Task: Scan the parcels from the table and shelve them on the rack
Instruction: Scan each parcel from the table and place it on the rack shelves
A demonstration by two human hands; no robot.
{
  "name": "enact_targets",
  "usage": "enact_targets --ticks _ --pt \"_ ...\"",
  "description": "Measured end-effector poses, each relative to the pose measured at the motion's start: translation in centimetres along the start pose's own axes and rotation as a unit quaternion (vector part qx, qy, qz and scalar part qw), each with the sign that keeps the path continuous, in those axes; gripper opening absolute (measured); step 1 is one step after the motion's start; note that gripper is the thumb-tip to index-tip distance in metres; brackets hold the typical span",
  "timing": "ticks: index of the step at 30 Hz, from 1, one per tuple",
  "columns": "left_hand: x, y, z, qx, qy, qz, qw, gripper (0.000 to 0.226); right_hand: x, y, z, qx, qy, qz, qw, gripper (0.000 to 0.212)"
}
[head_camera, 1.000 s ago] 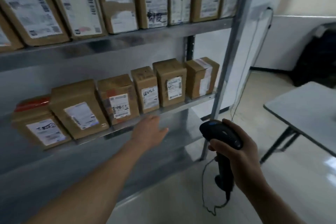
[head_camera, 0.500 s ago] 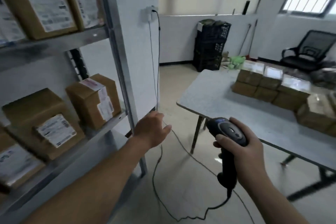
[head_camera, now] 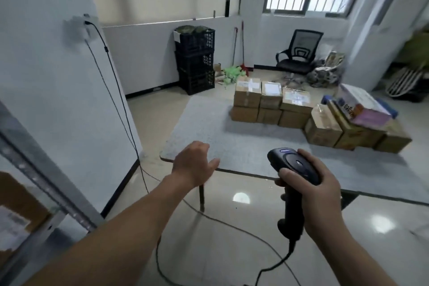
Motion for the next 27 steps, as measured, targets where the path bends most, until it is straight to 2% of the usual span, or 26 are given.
enact_targets --ticks 9,15,27 --pt "4.5 -3.0 -12.3 -0.009 -0.005 -0.036 0.999 0.060 -1.0 3.8 -13.4 -0.006 0.010 -0.029 1.000 0.061" --pt "8.0 -4.2 -20.0 -0.003 0.011 -0.041 0.999 0.057 -2.4 6.0 -22.5 -0.029 -0.004 -0.036 0.999 0.062" --pt "9.4 -7.2 -32.4 -0.018 0.020 -0.034 0.999 0.054 -3.2 6.8 -34.3 -0.017 -0.009 -0.036 0.999 0.066"
Point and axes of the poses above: each hand's wrist, its own z-axis away from the middle knuckle, its own y-axis out of the back of the hand, x = y × z, the point moved 2 cm from there along -z, towards the middle knuckle, and after that the axes turned 6 degrees about -y, right-handed, at the moved point
